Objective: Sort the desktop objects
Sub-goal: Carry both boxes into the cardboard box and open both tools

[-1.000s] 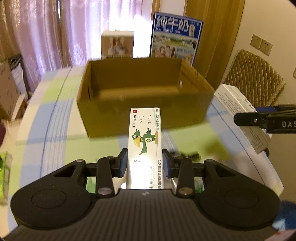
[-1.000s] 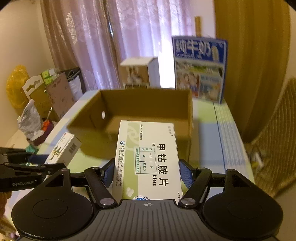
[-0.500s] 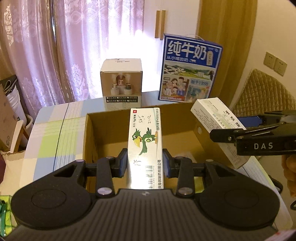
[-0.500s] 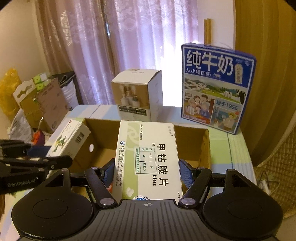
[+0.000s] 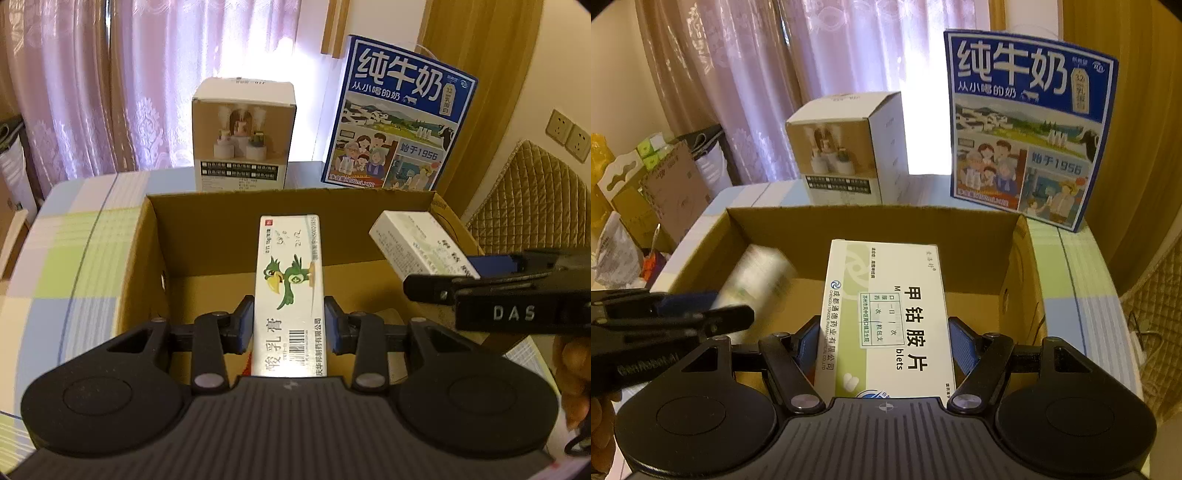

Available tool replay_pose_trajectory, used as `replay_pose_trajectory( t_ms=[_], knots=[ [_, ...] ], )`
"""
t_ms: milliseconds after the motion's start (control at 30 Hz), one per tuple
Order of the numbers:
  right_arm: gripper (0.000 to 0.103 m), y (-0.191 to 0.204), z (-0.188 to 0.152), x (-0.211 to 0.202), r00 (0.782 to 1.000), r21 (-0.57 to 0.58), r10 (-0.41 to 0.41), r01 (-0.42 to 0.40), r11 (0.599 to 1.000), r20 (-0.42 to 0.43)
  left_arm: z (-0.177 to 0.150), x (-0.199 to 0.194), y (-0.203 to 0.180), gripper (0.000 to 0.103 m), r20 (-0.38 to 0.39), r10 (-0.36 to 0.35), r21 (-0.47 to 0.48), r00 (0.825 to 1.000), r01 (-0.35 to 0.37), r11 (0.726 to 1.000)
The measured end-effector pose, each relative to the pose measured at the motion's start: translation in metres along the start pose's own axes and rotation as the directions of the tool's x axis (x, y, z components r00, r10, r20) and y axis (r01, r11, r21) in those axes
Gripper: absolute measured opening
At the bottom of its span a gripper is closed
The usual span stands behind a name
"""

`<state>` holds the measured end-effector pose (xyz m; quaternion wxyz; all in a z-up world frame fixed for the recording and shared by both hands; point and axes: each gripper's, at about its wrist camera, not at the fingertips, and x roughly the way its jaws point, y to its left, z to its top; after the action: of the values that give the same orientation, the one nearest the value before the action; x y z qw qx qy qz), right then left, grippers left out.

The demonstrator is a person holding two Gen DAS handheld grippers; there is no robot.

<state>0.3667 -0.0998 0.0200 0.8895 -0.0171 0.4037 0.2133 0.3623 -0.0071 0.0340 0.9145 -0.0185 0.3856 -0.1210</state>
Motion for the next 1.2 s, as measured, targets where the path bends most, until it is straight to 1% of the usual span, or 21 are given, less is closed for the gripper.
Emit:
replay_pose_trajectory(
  t_ms=[67,200,333,433,467,500,567,733,1000,1200],
  knots=[
    [0.068,0.001,-0.001,0.001,1.0,-0.004,-0.001,0.001,1.0,0.0,-0.002,-0.001,0.004,0.035,0.016,-0.006,-0.032,1.0,0.006,0.999],
    [0.068,0.006,0.0,0.003,1.0,-0.013,-0.001,0.001,1.0,-0.003,-0.003,-0.007,0.006,0.035,0.027,0.005,-0.012,1.0,-0.005,1.0],
    [0.068,0.011,0.001,0.004,1.0,-0.019,0.0,0.0,1.0,0.001,-0.007,-0.012,0.011,0.036,0.026,0.01,-0.018,1.0,-0.01,1.0],
    [0.068,0.014,0.001,0.004,1.0,-0.021,0.015,-0.015,1.0,0.019,-0.011,-0.014,0.012,0.037,0.022,0.013,-0.016,1.0,-0.012,1.0],
    [0.069,0.015,0.002,0.003,0.999,-0.014,0.028,-0.027,1.0,0.035,-0.012,-0.015,0.013,0.037,0.022,0.015,-0.017,1.0,-0.015,1.0],
    [0.075,0.015,0.002,0.001,0.998,-0.011,0.031,-0.03,0.999,0.046,-0.013,-0.016,0.014,0.037,0.022,0.017,-0.019,1.0,-0.016,1.0],
    [0.082,0.016,0.002,-0.005,0.997,-0.017,0.027,-0.026,1.0,0.067,-0.015,-0.019,0.016,0.037,0.023,0.019,-0.023,1.0,-0.018,1.0],
    [0.082,0.015,0.001,-0.018,0.997,-0.013,0.021,-0.02,1.0,0.075,-0.022,-0.029,0.015,0.038,0.026,0.019,-0.014,0.999,-0.018,1.0],
    [0.083,0.015,-0.014,-0.06,0.995,-0.028,0.019,-0.016,0.999,0.094,-0.039,-0.055,0.012,0.04,0.024,0.016,-0.009,1.0,-0.015,1.0],
    [0.085,0.025,-0.042,-0.106,0.993,-0.036,0.048,-0.045,0.998,0.107,-0.054,-0.09,0.008,0.042,0.029,0.022,0.005,0.999,-0.022,1.0]
  ],
)
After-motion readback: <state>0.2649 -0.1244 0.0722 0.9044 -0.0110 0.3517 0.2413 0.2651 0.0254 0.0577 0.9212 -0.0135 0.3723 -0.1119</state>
